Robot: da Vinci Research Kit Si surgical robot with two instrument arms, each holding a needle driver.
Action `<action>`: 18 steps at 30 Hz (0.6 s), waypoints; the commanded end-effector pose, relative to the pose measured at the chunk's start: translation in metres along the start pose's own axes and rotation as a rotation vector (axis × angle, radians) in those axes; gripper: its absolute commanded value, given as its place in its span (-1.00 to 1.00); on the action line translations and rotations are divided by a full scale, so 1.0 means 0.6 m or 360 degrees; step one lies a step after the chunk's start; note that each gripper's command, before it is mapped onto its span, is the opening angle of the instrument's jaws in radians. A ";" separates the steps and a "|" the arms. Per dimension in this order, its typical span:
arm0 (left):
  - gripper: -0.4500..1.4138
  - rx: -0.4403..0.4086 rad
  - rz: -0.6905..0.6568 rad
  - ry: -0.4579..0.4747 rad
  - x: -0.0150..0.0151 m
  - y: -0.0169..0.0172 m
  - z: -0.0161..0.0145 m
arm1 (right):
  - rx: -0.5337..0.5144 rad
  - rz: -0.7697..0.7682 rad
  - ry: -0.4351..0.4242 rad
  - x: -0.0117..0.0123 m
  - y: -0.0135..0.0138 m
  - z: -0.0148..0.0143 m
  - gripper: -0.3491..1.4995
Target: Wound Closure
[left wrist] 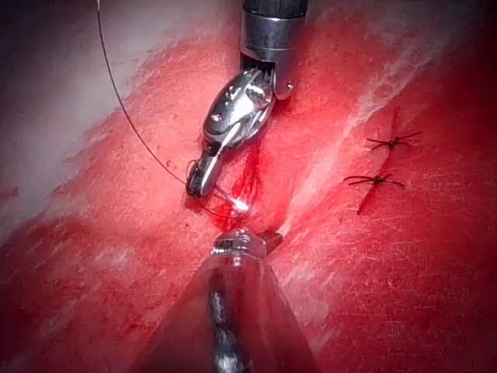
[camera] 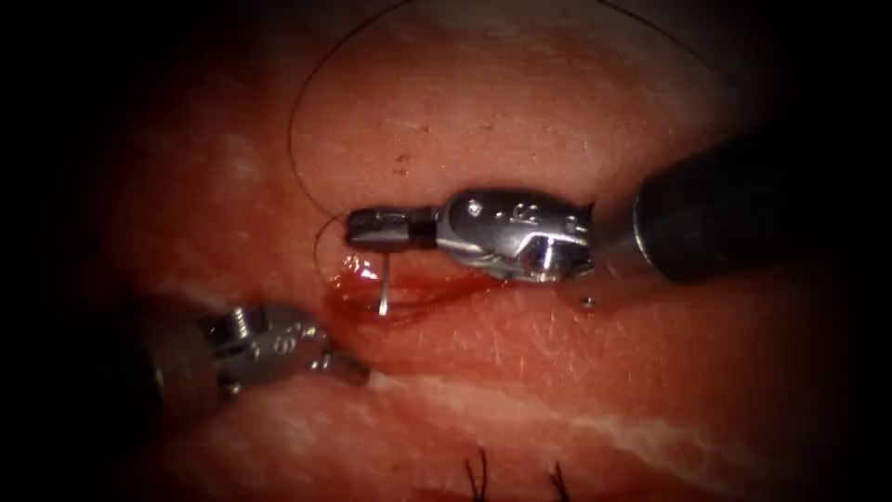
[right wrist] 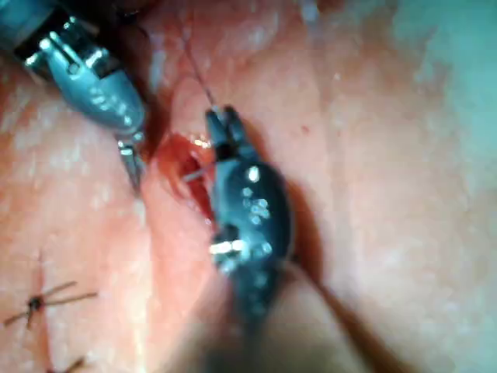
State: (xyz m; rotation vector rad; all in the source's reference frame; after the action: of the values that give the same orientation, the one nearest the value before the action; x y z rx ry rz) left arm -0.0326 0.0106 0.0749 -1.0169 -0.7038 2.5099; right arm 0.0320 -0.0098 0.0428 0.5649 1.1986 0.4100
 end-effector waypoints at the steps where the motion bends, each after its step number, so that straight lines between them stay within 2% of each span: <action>1: -0.91 -0.0009 0.0000 0.0001 -0.0004 0.0002 0.0018 | 0.0018 0.0016 -0.0005 -0.0020 -0.0012 0.0013 -1.00; 11: -0.96 -0.0012 0.0004 0.0001 -0.0007 0.0000 0.0015 | 0.0089 0.0028 -0.0028 -0.0024 -0.0035 0.0019 -1.00; 18: -1.00 -0.0013 0.0004 0.0001 -0.0007 -0.0005 0.0017 | 0.0113 0.0120 -0.0043 -0.0024 -0.0048 0.0022 -1.00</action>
State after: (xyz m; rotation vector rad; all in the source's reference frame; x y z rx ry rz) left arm -0.0323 0.0109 0.0751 -1.0204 -0.7090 2.5134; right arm 0.0325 -0.0121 0.0420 0.6824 1.1687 0.4298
